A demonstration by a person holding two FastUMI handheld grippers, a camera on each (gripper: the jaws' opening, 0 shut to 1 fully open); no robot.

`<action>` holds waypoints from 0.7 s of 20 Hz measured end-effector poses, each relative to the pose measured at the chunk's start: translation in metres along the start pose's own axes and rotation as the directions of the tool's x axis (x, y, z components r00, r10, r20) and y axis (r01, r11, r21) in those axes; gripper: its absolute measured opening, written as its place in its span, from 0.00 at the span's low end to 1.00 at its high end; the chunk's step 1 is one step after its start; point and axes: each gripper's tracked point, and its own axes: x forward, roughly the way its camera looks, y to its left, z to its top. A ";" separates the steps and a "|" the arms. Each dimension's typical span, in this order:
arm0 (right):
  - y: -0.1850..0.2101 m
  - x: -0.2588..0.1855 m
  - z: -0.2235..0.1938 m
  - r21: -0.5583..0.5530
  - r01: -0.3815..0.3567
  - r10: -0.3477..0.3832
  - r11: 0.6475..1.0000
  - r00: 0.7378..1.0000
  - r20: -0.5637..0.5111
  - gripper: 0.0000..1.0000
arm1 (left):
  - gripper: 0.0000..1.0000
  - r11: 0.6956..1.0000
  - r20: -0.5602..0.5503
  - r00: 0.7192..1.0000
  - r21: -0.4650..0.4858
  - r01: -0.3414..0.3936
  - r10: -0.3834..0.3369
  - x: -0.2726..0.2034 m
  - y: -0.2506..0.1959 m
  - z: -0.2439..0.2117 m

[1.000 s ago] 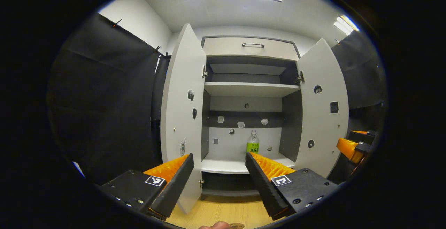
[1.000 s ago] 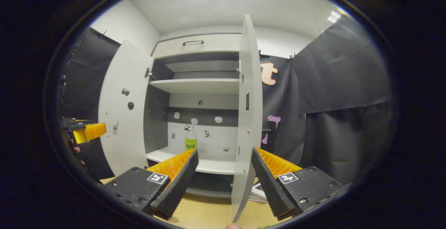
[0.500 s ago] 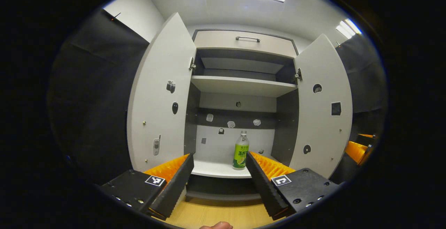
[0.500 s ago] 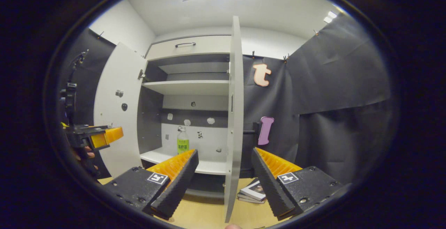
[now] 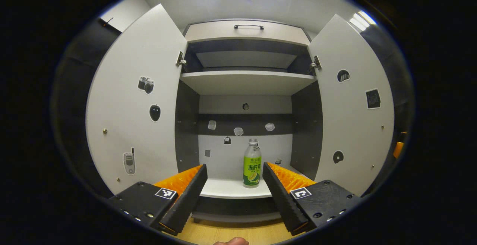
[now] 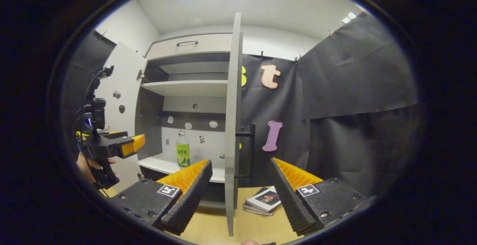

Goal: Grasp the bottle in the cabinet with the left hand and place it on the coaster, then close the right door with the right hand and the left door with the left hand.

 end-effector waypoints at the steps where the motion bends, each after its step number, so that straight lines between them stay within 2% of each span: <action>1: -0.003 0.000 0.000 -0.001 0.008 -0.008 1.000 1.000 0.001 0.99 | 0.95 1.000 -0.010 1.000 0.007 -0.003 0.003 0.009 -0.002 -0.005; 4: -0.016 0.000 -0.001 -0.001 0.041 -0.041 0.999 0.999 0.001 0.99 | 0.95 1.000 -0.047 0.999 0.010 -0.002 0.003 0.037 -0.007 -0.024; 8: -0.033 0.001 -0.007 0.007 0.090 -0.090 0.996 0.996 -0.011 1.00 | 0.95 0.999 -0.098 0.995 -0.021 0.030 -0.032 0.080 -0.024 -0.052; 11: -0.048 0.002 -0.010 0.000 0.128 -0.128 0.992 0.992 -0.022 0.99 | 0.95 0.997 -0.098 0.993 -0.044 0.057 -0.061 0.111 -0.039 -0.062; 14: -0.061 0.000 -0.010 -0.002 0.167 -0.167 0.986 0.986 -0.021 1.00 | 0.95 0.998 -0.108 0.992 -0.035 0.056 -0.059 0.139 -0.046 -0.074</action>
